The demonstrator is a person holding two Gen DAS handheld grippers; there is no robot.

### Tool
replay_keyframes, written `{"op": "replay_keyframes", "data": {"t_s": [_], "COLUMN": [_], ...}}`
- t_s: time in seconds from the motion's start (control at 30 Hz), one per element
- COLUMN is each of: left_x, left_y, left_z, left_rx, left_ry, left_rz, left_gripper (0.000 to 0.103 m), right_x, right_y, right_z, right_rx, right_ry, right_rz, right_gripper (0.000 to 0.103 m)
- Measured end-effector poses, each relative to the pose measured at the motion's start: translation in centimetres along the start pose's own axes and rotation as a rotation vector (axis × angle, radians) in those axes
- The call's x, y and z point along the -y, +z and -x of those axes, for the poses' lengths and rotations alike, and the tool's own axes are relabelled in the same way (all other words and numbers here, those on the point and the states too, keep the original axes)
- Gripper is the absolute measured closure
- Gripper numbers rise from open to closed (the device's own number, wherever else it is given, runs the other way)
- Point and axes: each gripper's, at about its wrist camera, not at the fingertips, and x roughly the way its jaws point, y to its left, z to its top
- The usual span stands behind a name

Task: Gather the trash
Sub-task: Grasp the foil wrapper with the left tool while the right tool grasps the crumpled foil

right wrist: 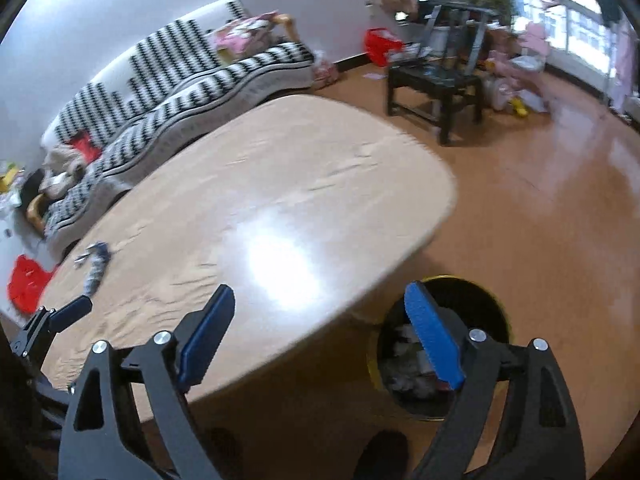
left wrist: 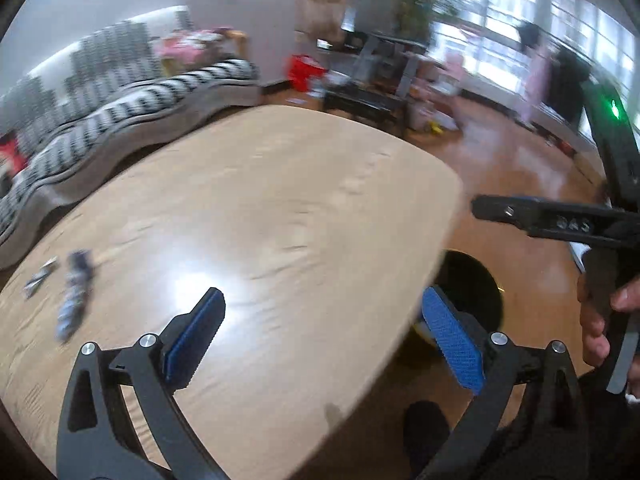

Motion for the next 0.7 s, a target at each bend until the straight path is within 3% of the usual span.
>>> {"op": "replay_keyframes", "data": {"t_s": [0.33,0.7], "left_x": [-11.9,-22.0], "left_y": [-3.0,-7.3], "left_z": [6.1,9.2], "left_rx": [0.067,0.04], "left_ry": [0.231,0.333], "left_rz": [0.169,0.335], "left_gripper": [0.007,0.007], "right_x": [-12.9,-26.2], "right_y": [-1.0,-3.9], "right_z": [-3.5,-8.2], "right_rx": [-0.045,-0.104], "right_ry": [0.093,0.164], "right_rz": [0.195,0.386], "right_gripper": [0.018,0.018]}}
